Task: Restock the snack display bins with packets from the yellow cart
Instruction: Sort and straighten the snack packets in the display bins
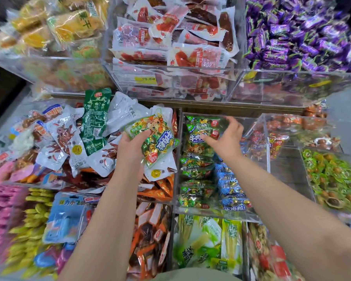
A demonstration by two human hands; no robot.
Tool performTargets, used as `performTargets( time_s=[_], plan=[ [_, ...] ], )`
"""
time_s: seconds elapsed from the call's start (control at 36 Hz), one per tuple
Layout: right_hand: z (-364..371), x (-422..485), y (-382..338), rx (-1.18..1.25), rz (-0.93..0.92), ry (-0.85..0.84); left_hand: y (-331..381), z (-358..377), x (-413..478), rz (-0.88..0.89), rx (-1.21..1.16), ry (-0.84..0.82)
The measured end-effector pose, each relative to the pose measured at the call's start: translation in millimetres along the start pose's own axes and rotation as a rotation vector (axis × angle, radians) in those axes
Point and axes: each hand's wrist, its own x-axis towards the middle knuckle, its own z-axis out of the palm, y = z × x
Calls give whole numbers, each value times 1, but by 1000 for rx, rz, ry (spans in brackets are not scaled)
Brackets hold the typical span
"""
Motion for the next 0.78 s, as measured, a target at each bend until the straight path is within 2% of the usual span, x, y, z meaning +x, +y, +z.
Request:
performTargets(
  time_s=[0.17, 0.39, 0.47, 0.56, 0.64, 0.72, 0.78],
  plan=[
    [10, -17, 26, -112, 55, -53, 1, 5, -2, -55, -82, -7],
    [16, -5, 12, -307, -136, -20, 0, 5, -6, -137, -92, -60],
    [13, -8, 18, -336, -147, -51, -3, 4, -9, -173, -66, -57],
    [8, -11, 23, -240, -111, -79, -4, 8, -14, -219, -105, -59],
    [-1, -18, 22, 10, 29, -54, -8, 12, -14, -266, -108, -35],
    [-13, -39, 21, 62, 6, 25, -10, 18, -17, -248, -124, -115],
    [-22, -56, 13, 230, 11, -20, -12, 23, -20, -245, -125, -156]
  ],
)
